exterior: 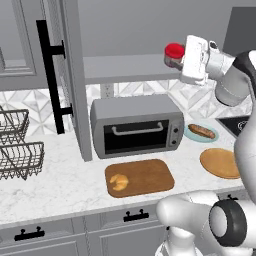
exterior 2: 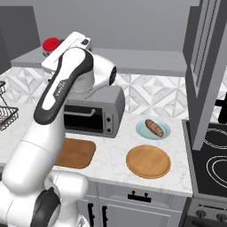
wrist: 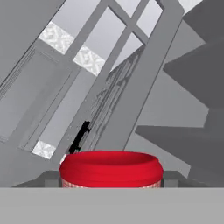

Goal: From the different types of pastries on the counter, select a croissant and place it on the cutting board. Then retrieve a jar of jam from the cabinet and place it alongside the croissant on the cutting board.

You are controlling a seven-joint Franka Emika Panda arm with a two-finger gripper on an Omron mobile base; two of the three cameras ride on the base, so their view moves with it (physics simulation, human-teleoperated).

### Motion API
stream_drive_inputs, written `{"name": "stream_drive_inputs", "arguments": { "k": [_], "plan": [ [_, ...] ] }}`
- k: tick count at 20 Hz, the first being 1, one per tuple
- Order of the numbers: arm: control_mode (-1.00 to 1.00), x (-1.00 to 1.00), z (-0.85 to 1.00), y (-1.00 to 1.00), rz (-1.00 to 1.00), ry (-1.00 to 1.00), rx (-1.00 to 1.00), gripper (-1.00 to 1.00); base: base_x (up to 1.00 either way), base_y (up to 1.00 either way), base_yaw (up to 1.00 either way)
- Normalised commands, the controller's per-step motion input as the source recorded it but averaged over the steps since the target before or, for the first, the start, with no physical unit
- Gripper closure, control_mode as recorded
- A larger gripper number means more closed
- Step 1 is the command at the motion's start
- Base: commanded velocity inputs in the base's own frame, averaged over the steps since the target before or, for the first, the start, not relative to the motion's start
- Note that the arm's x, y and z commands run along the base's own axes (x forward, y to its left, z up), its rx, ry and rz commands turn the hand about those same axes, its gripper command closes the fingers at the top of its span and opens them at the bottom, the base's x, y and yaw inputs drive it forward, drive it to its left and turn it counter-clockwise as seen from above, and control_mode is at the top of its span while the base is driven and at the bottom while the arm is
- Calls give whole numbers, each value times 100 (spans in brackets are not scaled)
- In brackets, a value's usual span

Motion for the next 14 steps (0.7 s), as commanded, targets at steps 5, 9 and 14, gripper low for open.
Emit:
{"name": "stream_drive_inputs", "arguments": {
  "k": [5,9,14],
  "plan": [
    [-100,-100,-99,-2,-7,-17,1,100,0,0,0],
    [-100,-100,-100,0,-8,-29,5,100,0,0,0],
    [-100,-56,-100,0,-16,-30,12,100,0,0,0]
  ]
}}
